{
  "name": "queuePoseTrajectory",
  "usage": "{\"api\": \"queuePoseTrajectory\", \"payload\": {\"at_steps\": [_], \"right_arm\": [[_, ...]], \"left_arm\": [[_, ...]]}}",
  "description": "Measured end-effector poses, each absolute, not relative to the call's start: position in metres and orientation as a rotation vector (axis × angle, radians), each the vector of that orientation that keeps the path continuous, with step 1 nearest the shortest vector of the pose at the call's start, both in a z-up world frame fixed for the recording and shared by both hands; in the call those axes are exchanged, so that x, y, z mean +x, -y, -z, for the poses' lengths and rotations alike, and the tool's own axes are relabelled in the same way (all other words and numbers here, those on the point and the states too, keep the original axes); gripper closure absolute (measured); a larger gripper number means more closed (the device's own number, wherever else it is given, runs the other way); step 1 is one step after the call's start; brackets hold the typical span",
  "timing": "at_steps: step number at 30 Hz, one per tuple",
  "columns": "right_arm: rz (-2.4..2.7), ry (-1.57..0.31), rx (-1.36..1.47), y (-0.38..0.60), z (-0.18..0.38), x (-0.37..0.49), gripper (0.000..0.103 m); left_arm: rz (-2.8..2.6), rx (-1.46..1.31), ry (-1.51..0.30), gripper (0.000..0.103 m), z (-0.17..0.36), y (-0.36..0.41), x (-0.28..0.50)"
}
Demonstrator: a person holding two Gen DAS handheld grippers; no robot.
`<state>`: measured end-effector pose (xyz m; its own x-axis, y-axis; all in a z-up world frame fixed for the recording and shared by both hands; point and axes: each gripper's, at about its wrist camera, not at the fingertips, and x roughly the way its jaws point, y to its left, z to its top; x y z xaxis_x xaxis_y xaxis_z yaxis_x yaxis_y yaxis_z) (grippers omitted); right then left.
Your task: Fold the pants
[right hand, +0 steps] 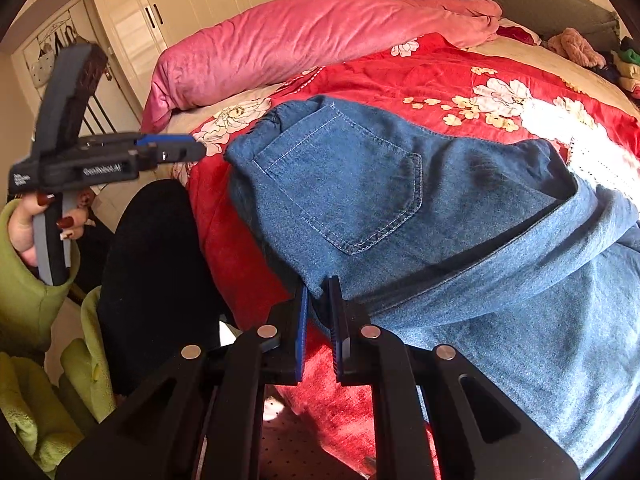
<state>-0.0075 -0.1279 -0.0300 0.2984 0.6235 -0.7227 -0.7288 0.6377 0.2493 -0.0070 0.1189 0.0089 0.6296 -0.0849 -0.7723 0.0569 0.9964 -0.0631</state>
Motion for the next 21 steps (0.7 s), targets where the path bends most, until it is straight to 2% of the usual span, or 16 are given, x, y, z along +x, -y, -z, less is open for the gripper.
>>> {"api": "queuePoseTrajectory", "payload": {"at_steps": [4, 8, 14, 17, 21], "right_arm": [[-0.898, -0.89, -0.151, 0.127, 0.029, -0.011, 0.094], [-0.888, -0.905, -0.161, 0.129, 0.032, -0.014, 0.091], [-0.863, -0.897, -0.094, 0.144, 0.016, -0.011, 0.086], [-0.815, -0.86, -0.075, 0.149, 0.012, -0.008, 0.076], [-0.781, -0.93, -0.098, 0.139, 0.03, -0.002, 0.076]], "left_arm": [[0.182, -0.079, -0.894, 0.073, -0.014, -0.091, 0.012], [0.191, -0.017, -0.973, 0.074, 0.015, -0.062, 0.035], [0.169, 0.021, -0.994, 0.074, 0.04, -0.06, 0.035], [0.172, 0.021, -0.99, 0.074, 0.04, -0.062, 0.036], [0.172, 0.02, -0.982, 0.074, 0.042, -0.062, 0.036]]}}
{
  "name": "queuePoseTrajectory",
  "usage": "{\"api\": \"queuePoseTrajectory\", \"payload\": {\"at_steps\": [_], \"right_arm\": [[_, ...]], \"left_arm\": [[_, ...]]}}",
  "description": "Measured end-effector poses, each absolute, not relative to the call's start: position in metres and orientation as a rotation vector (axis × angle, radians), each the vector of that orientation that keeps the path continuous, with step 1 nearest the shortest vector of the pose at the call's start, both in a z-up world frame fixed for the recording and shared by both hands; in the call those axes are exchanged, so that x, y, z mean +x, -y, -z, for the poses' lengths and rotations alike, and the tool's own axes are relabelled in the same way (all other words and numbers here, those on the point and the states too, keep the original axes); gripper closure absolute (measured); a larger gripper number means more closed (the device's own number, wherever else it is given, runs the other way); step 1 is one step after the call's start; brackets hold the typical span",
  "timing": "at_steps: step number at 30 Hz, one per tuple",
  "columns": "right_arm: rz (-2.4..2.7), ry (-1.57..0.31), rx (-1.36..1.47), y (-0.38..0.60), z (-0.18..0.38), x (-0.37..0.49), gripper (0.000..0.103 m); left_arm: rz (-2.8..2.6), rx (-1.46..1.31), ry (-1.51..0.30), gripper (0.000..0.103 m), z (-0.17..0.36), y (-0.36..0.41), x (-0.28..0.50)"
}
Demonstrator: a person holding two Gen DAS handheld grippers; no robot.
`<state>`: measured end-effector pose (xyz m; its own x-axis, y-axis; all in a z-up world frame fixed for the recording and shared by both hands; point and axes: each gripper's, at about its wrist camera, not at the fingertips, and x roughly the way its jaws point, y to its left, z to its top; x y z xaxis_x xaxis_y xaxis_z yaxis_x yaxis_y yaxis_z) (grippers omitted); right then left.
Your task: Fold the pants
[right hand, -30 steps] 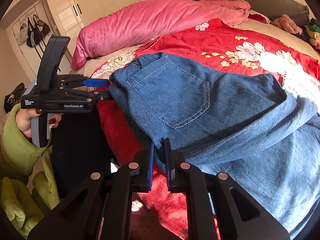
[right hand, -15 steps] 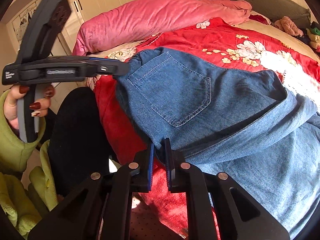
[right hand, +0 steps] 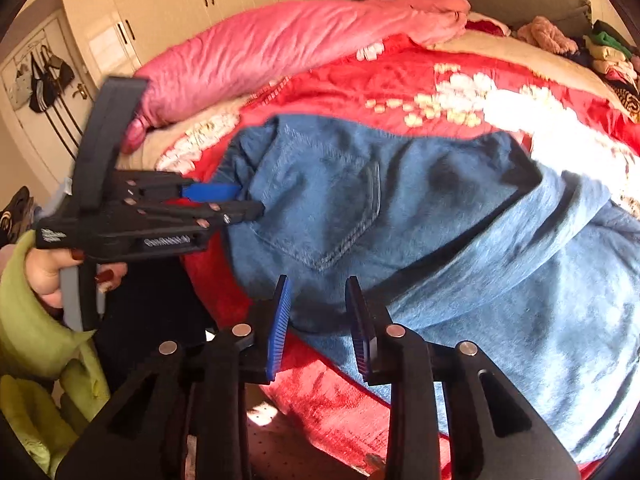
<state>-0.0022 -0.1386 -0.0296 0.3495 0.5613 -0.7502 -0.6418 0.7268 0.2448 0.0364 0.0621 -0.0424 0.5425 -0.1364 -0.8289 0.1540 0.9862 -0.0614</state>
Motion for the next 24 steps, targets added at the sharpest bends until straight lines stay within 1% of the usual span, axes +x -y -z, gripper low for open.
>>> {"api": "queuePoseTrajectory", "payload": {"at_steps": [4, 11, 14, 17, 19, 20, 21, 24], "right_arm": [[-0.741, -1.034, -0.119, 0.131, 0.055, 0.005, 0.076], [-0.754, -1.02, -0.048, 0.144, 0.044, 0.001, 0.074], [-0.745, -0.972, -0.024, 0.155, 0.03, -0.001, 0.061], [-0.72, -0.926, -0.004, 0.168, 0.017, -0.001, 0.06], [-0.698, -0.907, 0.013, 0.177, 0.009, -0.001, 0.056], [-0.687, -0.897, 0.022, 0.181, 0.006, -0.001, 0.05], [-0.673, -0.887, 0.027, 0.185, 0.003, 0.0, 0.048], [-0.635, -0.856, 0.038, 0.198, -0.005, 0.0, 0.047]], "left_arm": [[0.181, 0.01, -0.98, 0.074, 0.043, -0.062, 0.036], [0.176, -0.018, -0.965, 0.074, 0.036, -0.066, 0.032], [0.175, -0.036, -0.947, 0.074, 0.026, -0.069, 0.027], [0.173, -0.04, -0.923, 0.073, 0.014, -0.069, 0.021], [0.173, -0.037, -0.912, 0.073, 0.008, -0.067, 0.017], [0.175, -0.035, -0.902, 0.07, 0.003, -0.067, 0.016], [0.177, -0.033, -0.896, 0.069, 0.0, -0.065, 0.014], [0.194, -0.026, -0.885, 0.063, -0.009, -0.058, 0.011]]}}
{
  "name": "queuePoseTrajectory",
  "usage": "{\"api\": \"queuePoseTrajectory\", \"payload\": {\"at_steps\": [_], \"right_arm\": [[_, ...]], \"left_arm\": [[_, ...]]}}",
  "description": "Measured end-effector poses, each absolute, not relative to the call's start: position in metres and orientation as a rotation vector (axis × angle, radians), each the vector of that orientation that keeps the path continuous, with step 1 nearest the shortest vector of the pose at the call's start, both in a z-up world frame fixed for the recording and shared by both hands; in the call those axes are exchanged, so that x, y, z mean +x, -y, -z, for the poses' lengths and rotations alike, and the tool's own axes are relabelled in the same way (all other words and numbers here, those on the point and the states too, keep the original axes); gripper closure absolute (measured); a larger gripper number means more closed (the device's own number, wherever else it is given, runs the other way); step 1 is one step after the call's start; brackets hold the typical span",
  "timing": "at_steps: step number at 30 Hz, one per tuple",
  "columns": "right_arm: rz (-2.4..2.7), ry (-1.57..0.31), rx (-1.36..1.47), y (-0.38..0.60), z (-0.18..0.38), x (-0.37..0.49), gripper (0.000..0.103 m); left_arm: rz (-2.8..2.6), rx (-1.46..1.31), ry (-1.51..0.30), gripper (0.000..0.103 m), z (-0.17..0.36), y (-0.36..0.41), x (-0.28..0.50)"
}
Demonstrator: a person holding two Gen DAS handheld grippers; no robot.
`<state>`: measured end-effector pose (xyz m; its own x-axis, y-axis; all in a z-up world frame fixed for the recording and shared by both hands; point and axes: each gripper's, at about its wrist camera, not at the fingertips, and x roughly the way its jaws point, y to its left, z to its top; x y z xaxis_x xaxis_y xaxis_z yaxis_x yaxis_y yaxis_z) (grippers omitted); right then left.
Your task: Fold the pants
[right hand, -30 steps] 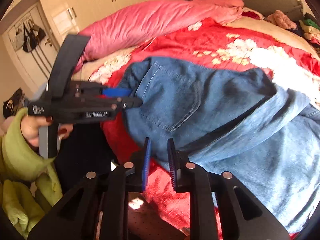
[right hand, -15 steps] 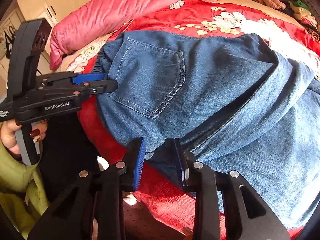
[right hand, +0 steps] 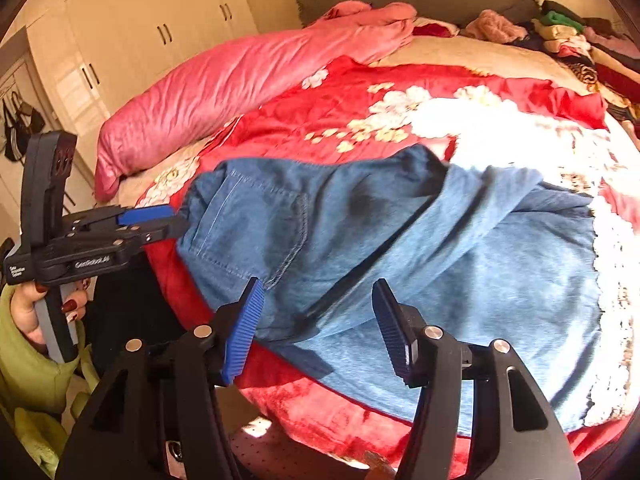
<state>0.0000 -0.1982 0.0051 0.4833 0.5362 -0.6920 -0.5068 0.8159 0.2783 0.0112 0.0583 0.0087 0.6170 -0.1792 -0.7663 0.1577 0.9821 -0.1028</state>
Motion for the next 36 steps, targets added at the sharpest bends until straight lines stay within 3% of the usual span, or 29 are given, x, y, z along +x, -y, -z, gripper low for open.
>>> {"api": "queuePoseTrajectory", "payload": {"at_steps": [7, 20, 33, 34, 36], "right_arm": [[-0.541, -0.8, 0.07, 0.229, -0.018, 0.008, 0.045], [-0.41, -0.783, 0.09, 0.272, -0.028, 0.049, 0.045], [-0.384, -0.862, 0.03, 0.248, -0.017, 0.153, 0.045], [-0.382, -0.875, 0.018, 0.244, -0.014, 0.162, 0.045], [-0.364, -0.895, -0.005, 0.236, -0.008, 0.178, 0.045]], "left_arm": [[0.268, -0.003, -0.886, 0.051, -0.016, -0.029, 0.013], [0.466, 0.003, -0.967, 0.05, 0.008, 0.048, 0.029], [0.537, -0.068, -1.026, 0.05, 0.035, 0.093, 0.072], [0.538, -0.065, -1.022, 0.052, 0.036, 0.097, 0.075], [0.543, -0.059, -1.017, 0.065, 0.037, 0.105, 0.079]]}}
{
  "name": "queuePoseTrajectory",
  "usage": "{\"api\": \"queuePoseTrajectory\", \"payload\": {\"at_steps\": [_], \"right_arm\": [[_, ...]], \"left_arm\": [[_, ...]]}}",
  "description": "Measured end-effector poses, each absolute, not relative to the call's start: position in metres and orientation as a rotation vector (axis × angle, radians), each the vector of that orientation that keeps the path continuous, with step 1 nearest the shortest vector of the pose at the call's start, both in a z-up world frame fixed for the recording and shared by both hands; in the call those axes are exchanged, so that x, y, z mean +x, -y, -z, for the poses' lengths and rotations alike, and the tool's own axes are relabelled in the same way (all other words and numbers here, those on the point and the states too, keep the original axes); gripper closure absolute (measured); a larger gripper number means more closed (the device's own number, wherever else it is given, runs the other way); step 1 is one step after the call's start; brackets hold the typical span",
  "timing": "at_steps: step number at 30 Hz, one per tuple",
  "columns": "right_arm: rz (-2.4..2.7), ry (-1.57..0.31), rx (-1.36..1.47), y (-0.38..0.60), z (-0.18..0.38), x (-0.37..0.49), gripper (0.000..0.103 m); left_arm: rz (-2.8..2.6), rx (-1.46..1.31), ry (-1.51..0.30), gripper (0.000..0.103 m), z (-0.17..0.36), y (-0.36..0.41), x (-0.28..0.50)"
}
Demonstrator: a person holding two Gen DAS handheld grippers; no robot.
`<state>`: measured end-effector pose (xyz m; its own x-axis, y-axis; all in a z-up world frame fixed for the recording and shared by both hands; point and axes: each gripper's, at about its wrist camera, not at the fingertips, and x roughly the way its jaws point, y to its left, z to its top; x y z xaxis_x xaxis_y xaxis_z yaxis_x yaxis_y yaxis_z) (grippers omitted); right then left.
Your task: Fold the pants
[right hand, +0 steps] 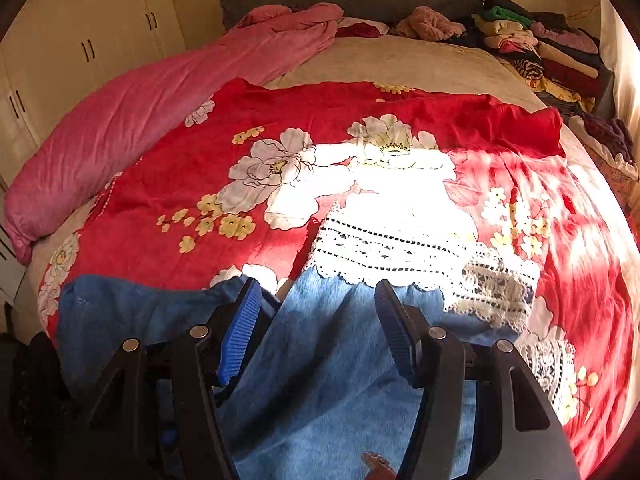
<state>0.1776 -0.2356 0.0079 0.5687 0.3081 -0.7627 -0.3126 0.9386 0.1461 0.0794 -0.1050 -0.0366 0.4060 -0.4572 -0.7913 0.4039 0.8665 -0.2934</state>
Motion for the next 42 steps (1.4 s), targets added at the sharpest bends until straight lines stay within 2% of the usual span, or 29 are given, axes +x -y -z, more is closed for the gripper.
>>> {"api": "queuePoseTrajectory", "payload": {"at_steps": [4, 5, 16, 17, 18, 21, 27, 29, 31, 36, 37, 38, 39, 42], "right_arm": [[-0.334, -0.939, -0.041, 0.22, 0.005, 0.209, 0.045], [-0.324, -0.953, -0.044, 0.216, 0.009, 0.217, 0.045], [-0.216, -1.04, -0.068, 0.201, 0.049, 0.276, 0.047], [-0.204, -1.028, -0.062, 0.206, 0.048, 0.276, 0.067], [-0.205, -1.023, -0.043, 0.213, 0.046, 0.275, 0.079], [-0.229, -0.988, 0.058, 0.24, 0.03, 0.259, 0.091], [-0.24, -0.892, 0.18, 0.302, -0.009, 0.208, 0.092], [-0.233, -0.864, 0.218, 0.322, -0.019, 0.189, 0.092], [-0.22, -0.834, 0.255, 0.343, -0.028, 0.168, 0.092], [-0.188, -0.775, 0.319, 0.383, -0.043, 0.116, 0.092], [-0.178, -0.765, 0.331, 0.39, -0.044, 0.106, 0.092], [-0.165, -0.754, 0.347, 0.397, -0.045, 0.098, 0.092], [-0.156, -0.744, 0.365, 0.405, -0.046, 0.088, 0.092], [-0.133, -0.743, 0.388, 0.42, -0.042, 0.057, 0.092]], "left_arm": [[0.562, -0.038, -1.023, 0.093, 0.042, 0.116, 0.081], [0.565, -0.017, -1.016, 0.094, 0.042, 0.117, 0.079], [0.59, -0.008, -1.014, 0.094, 0.046, 0.116, 0.075], [0.59, -0.01, -1.015, 0.094, 0.045, 0.115, 0.075], [0.59, -0.012, -1.015, 0.094, 0.045, 0.115, 0.075], [0.592, -0.014, -1.014, 0.094, 0.045, 0.112, 0.075], [0.581, -0.003, -1.003, 0.092, 0.044, 0.113, 0.068], [0.571, -0.004, -1.002, 0.078, 0.043, 0.112, 0.069], [0.557, -0.012, -0.996, 0.072, 0.043, 0.11, 0.071], [0.524, 0.018, -0.964, 0.072, 0.038, 0.11, 0.068], [0.516, 0.027, -0.958, 0.078, 0.037, 0.11, 0.066], [0.516, 0.036, -0.952, 0.091, 0.036, 0.111, 0.064], [0.518, 0.045, -0.946, 0.096, 0.035, 0.111, 0.063], [0.536, 0.104, -0.916, 0.101, 0.028, 0.118, 0.052]]}}
